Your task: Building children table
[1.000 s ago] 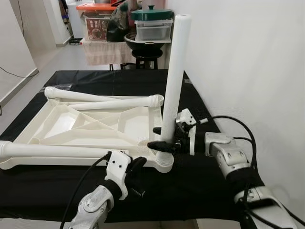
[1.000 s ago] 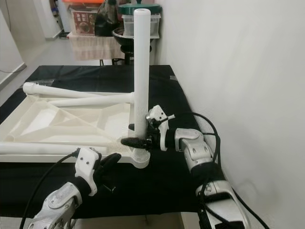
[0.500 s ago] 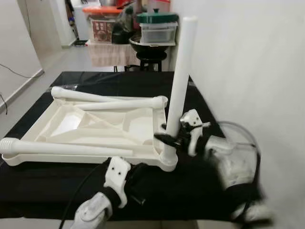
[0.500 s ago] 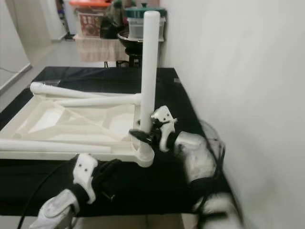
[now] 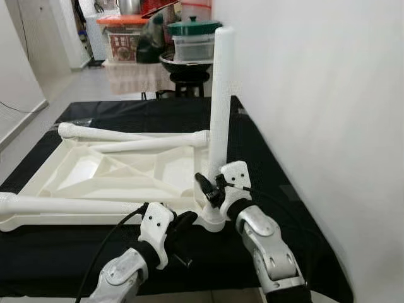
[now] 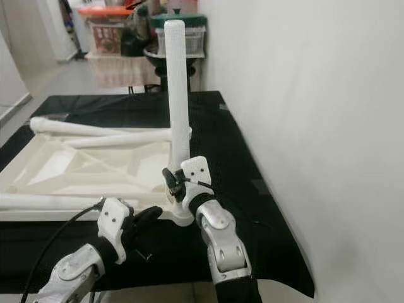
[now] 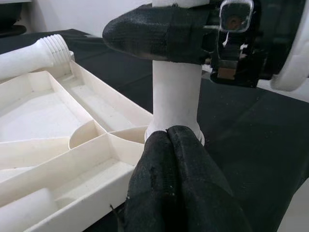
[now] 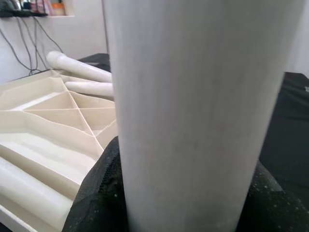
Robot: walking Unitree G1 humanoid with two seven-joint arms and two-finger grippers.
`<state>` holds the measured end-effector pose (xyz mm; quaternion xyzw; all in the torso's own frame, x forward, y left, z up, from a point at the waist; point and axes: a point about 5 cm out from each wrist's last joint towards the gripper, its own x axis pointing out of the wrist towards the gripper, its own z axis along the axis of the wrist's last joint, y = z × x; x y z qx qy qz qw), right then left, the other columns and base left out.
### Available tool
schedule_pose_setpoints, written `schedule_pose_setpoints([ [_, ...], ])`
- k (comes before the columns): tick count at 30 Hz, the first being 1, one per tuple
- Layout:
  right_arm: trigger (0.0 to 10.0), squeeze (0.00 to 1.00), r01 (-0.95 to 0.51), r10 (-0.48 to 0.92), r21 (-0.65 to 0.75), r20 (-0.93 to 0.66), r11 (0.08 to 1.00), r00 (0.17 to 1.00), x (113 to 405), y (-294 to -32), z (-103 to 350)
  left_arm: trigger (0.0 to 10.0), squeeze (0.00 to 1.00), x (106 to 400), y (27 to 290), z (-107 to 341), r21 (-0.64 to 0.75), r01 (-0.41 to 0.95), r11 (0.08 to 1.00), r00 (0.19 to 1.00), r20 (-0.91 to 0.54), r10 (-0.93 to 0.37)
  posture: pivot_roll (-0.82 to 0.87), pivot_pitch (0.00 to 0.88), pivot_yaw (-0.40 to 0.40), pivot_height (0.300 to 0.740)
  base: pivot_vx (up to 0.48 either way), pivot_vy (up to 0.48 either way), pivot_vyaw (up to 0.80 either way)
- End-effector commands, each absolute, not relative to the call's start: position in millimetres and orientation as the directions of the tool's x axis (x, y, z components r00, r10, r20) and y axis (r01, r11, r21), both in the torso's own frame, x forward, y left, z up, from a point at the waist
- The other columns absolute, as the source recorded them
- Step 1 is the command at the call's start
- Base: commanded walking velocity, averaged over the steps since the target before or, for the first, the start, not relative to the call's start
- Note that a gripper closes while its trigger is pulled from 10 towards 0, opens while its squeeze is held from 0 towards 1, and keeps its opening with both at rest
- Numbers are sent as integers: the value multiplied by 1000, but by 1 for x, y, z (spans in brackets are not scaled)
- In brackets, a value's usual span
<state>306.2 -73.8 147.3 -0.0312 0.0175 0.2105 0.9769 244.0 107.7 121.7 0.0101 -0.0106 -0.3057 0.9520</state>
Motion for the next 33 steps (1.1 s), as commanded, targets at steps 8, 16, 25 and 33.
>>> schedule_pose_setpoints([
  [8, 10000, 1000, -660, 669, 106, -100, 744, 737, 310, -74, 140, 10000, 0, 247, 105, 116, 20, 592, 806, 806, -18, -592, 42, 0, -27, 740, 0, 0, 0],
  [16, 10000, 0, -940, 933, -46, -118, 338, 341, 323, -99, 170, 10000, 0, 249, 102, 113, 12, 590, 807, 807, -19, -590, 36, 0, -34, 740, 0, 0, 0],
  [25, 0, 0, -967, 960, -1, -123, 255, 253, 346, -113, 185, 10000, 0, 250, 101, 111, 7, 592, 806, 806, -23, -592, 47, 0, -35, 740, 0, 0, 0],
  [33, 0, 0, -978, 969, -9, -136, 209, 209, 348, -121, 185, 10000, 0, 249, 101, 110, 0, 594, 805, 804, -23, -594, 39, 0, -31, 740, 0, 0, 0],
])
